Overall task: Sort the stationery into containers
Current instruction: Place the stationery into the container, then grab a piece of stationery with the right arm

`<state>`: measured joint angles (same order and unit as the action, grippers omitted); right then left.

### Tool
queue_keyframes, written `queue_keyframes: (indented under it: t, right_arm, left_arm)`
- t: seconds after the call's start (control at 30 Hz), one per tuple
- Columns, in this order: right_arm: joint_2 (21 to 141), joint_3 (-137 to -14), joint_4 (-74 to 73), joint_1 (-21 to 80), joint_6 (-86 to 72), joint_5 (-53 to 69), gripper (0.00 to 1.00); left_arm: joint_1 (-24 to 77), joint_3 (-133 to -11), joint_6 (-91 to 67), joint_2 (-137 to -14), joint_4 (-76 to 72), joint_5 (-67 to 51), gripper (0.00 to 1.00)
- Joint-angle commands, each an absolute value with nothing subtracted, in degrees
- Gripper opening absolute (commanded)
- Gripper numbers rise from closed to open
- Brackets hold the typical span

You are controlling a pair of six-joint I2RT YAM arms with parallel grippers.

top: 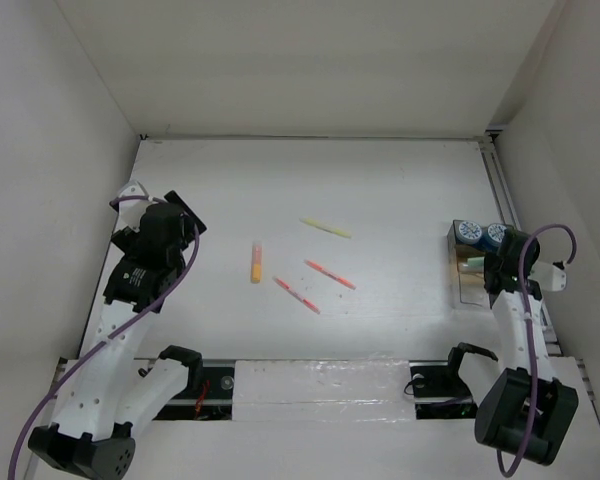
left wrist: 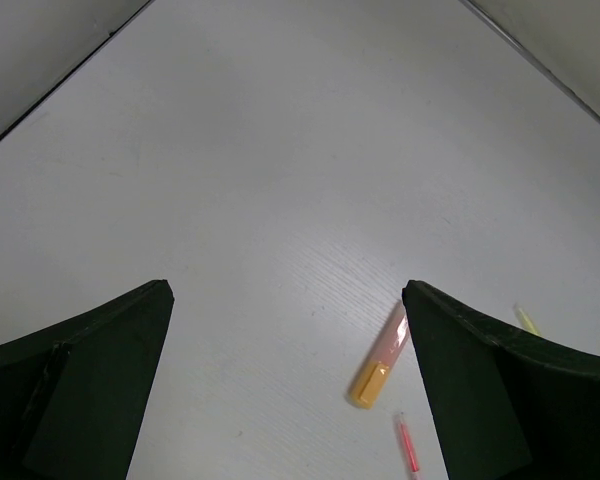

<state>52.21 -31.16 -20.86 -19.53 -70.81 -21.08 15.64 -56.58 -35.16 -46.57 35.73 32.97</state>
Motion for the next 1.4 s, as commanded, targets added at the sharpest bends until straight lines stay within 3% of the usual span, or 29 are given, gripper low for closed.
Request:
queue_keyframes:
  t: [0.0,0.2,0.33,0.47,0.53,0.67,0.8,1.03,1.2,1.37]
  right_arm:
    - [52.99,-30.67,-16.62,-20.65,-71.98,-23.03,0.15]
    - [54.05,-30.15,-16.0,-20.65,-71.46,-23.03,0.27]
    - [54.05,-30.15,-15.47,-20.65,-70.23,-23.03,0.51]
    - [54.05,-30.15,-14.07,-20.65,-68.99,-22.5,0.87]
    - [54.05,-30.15,-14.06,-20.65,-68.39,-22.5,0.93]
    - [53.35,-31.46,-10.39,-20.65,-59.11,-15.85,0.95]
    - [52.04,-34.09,-3.44,-16.71,-51.87,-6.52,0.89]
    - [54.65,-46.92,-2.29,12.18,-38.97,-17.75,0.87]
    - [72.83,-66.39,-8.51,29.77,-31.65,-14.51,0.88]
    - [99.19,-88.73,-19.83,44.01,-25.5,-16.16,0.88]
  left_arm:
    - [15.29,-56.34,-34.1,-46.76,33.66,32.35,1.0]
    - [15.29,-56.34,-34.1,-46.76,33.66,32.34,1.0]
    - [15.29,-56.34,-34.1,-46.76,33.66,32.34,1.0]
    - [15.29,-56.34,-34.1,-46.23,33.66,31.82,1.0]
    - [15.29,-56.34,-33.58,-46.23,33.66,31.82,1.0]
    - [15.29,-56.34,-33.57,-46.23,33.66,31.82,1.0]
    - [15.29,-56.34,-33.57,-46.23,33.66,32.34,1.0]
    - [15.29,-56.34,-36.03,-48.07,34.89,35.59,1.0]
    - [15.29,-57.39,-40.24,-48.78,38.31,40.42,1.0]
    - [12.5,-59.06,-48.14,-45.46,44.98,47.45,1.0]
